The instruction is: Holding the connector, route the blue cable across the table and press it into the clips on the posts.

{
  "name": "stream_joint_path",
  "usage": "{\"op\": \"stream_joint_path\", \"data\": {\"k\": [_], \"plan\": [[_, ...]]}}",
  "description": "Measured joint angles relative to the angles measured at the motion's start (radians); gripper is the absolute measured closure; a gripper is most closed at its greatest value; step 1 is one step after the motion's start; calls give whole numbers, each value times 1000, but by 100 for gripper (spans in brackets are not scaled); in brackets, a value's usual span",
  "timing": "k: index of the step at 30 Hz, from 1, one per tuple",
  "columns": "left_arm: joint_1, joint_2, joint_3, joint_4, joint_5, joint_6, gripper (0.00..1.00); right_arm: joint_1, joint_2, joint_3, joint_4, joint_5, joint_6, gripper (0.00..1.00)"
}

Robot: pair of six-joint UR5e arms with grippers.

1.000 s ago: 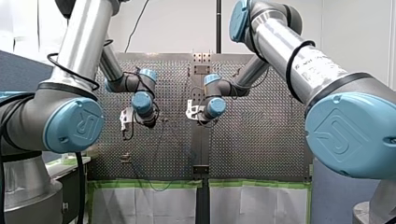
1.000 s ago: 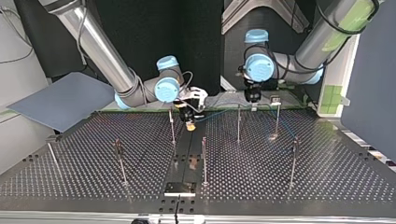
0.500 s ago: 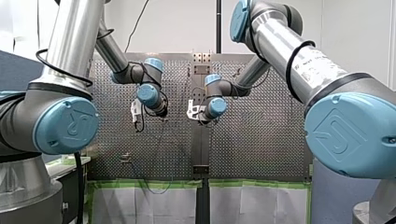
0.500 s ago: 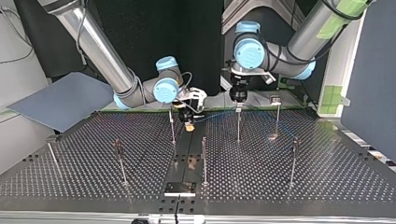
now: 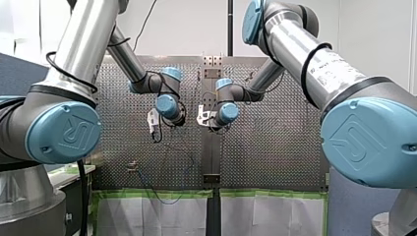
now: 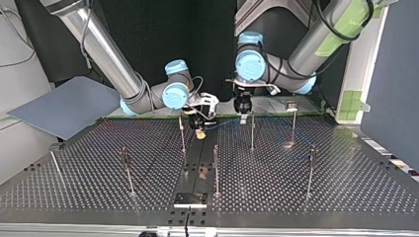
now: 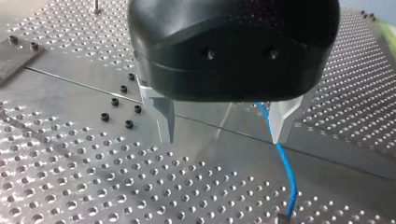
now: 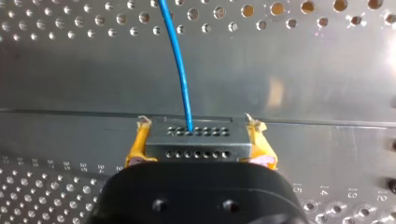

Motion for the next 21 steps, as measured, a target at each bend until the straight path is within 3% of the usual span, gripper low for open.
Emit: {"op": "stream_joint_path", "data": {"k": [10, 21], "plan": [[3, -76, 65, 9, 8, -3, 0, 0, 0, 0, 1, 0, 1, 100], [-2, -120, 71, -21, -18, -4, 0, -6, 0, 0, 1, -7, 1, 100]]}}
